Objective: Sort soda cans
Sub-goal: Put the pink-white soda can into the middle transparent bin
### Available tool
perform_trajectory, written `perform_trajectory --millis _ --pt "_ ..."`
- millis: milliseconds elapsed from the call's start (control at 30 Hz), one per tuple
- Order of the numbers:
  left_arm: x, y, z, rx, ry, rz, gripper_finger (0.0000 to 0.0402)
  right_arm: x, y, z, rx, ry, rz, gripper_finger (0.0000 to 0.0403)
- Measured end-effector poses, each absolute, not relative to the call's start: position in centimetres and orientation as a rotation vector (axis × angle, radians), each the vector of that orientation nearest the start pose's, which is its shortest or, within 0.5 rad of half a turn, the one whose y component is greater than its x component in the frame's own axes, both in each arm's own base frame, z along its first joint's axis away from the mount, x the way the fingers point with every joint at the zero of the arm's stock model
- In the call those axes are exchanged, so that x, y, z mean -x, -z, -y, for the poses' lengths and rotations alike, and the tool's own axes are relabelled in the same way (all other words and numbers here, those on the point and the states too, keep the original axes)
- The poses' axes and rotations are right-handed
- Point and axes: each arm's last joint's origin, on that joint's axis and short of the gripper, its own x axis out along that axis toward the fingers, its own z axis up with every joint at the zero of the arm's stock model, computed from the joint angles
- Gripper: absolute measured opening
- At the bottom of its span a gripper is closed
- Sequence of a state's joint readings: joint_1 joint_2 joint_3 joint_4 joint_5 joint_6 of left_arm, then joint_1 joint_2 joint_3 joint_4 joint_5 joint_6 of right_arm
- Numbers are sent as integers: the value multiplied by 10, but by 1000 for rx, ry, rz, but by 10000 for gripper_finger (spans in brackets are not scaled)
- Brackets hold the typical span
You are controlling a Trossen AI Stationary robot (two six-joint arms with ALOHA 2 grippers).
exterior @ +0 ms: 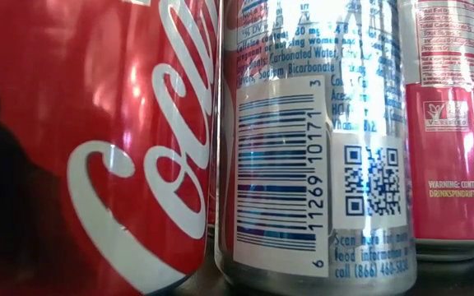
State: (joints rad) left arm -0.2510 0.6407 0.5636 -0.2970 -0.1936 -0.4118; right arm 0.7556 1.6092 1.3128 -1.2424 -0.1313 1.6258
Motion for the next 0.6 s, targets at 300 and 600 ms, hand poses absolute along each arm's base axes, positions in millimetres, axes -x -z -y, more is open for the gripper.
perform_trajectory --millis 300,600 --pt "-144 -267 31 325 -19 -370 54 -205 -277 -178 -816 606 -1491 278" --pt "-144 -267 31 324 -19 -371 54 -202 -290 -165 -808 591 -1396 278"
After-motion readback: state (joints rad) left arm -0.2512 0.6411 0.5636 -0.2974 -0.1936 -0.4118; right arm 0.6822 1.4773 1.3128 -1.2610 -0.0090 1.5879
